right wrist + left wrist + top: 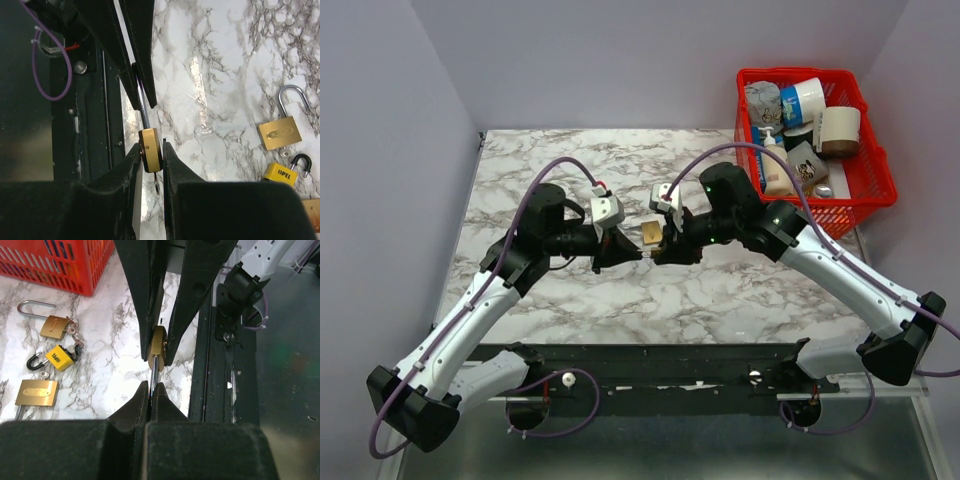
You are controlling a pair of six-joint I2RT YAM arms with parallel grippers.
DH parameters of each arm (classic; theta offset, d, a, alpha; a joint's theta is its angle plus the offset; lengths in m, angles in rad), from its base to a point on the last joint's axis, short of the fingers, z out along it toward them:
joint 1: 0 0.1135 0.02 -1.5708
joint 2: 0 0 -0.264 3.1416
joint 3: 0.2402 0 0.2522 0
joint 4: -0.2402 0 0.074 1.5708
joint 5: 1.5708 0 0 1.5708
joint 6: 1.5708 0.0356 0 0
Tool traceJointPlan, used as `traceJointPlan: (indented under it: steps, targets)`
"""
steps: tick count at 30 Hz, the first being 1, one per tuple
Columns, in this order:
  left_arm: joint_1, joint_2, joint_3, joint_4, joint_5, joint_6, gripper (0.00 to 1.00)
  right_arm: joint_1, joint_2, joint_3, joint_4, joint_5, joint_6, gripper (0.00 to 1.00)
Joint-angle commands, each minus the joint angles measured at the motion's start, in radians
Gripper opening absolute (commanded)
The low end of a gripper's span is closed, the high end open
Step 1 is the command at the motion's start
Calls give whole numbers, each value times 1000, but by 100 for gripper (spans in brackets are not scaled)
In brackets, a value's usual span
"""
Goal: Lock with the key
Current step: Lock the lock.
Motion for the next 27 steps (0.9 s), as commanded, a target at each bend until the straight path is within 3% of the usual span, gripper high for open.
traceJointPlan:
  steps: [1, 3, 4, 5, 7, 11, 12, 15, 16, 19, 22, 27]
  targets:
    - [107, -29, 5, 147, 53, -112, 6, -13, 15, -9, 234, -81, 129, 1]
    - [164, -40, 5, 152, 85, -149, 25, -59, 17, -13, 240, -75, 140, 1]
    - [231, -41, 14, 152, 108, -169, 39, -72, 14, -18, 246, -66, 146, 1]
    - [265, -46, 14, 161, 115, -235, 58, -98, 14, -21, 263, -68, 171, 1]
    - [365, -55, 4, 248, 126, -327, 68, -120, 14, -24, 277, -65, 191, 1]
    - [483, -57, -30, 414, 85, -650, 99, -131, 3, -36, 373, -26, 237, 1]
    - [486, -38, -32, 423, 56, -789, 99, -131, 2, -41, 398, -14, 245, 1]
    - [490, 3, -19, 409, 14, -940, 99, -129, -8, -67, 531, 64, 313, 1]
    - [490, 3, -45, 455, -2, -1055, 99, -129, -6, -76, 568, 117, 332, 1]
    - [488, -21, -91, 575, -125, -1207, 99, -114, 9, -65, 672, 267, 396, 1]
    - [461, -49, -101, 597, -271, -1252, 99, -79, 37, -52, 747, 398, 396, 1]
    - [425, -66, -110, 535, -387, -1298, 99, -4, 90, -21, 792, 466, 371, 1]
